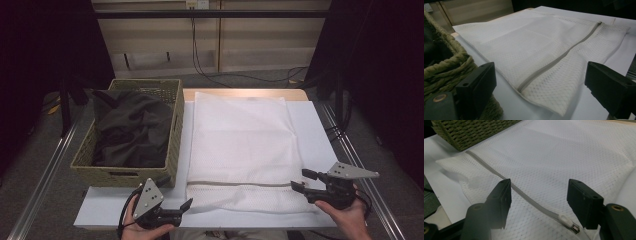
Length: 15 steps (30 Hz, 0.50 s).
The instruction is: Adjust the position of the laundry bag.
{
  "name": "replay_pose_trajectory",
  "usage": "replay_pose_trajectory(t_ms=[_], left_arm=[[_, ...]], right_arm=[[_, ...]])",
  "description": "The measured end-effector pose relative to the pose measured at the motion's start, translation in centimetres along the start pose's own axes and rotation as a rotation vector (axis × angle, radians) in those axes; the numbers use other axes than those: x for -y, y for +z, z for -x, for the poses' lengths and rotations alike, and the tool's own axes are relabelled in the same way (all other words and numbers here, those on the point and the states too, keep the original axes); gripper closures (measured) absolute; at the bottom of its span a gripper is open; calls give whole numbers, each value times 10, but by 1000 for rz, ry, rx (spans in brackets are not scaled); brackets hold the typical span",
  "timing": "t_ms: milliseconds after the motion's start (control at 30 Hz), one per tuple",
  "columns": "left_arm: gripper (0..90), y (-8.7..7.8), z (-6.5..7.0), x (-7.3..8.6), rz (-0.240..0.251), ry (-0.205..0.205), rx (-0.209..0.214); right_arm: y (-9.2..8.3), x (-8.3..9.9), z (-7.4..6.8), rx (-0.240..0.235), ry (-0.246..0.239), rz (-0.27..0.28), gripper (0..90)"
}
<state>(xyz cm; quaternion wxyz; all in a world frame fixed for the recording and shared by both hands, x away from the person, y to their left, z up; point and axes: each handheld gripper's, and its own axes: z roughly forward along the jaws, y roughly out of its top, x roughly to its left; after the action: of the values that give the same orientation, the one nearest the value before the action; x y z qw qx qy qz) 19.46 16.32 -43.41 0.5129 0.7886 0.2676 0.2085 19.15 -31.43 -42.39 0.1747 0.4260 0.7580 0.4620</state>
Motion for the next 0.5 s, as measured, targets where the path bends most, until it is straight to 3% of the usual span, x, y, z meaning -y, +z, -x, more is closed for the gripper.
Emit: replay_pose_trajectory(t_ms=[200,300,433,467,500], left_arm=[[113,-3,-2,2,-10,-17,-11],[112,-3,-3,2,-9,-17,-9],[121,-3,-3,2,-10,-33,-10],[123,-3,-4,2,-9,-37,-10],[123,-3,-4,2,-10,-36,-11]], right_arm=[[11,-2,-6,-7,-25,-50,375],[15,-7,-8,-25,-15,-44,374],[25,-16,-12,-77,-5,-43,374],[32,-22,-18,-91,-49,-50,373],[32,-22,-18,-91,-49,-50,373]])
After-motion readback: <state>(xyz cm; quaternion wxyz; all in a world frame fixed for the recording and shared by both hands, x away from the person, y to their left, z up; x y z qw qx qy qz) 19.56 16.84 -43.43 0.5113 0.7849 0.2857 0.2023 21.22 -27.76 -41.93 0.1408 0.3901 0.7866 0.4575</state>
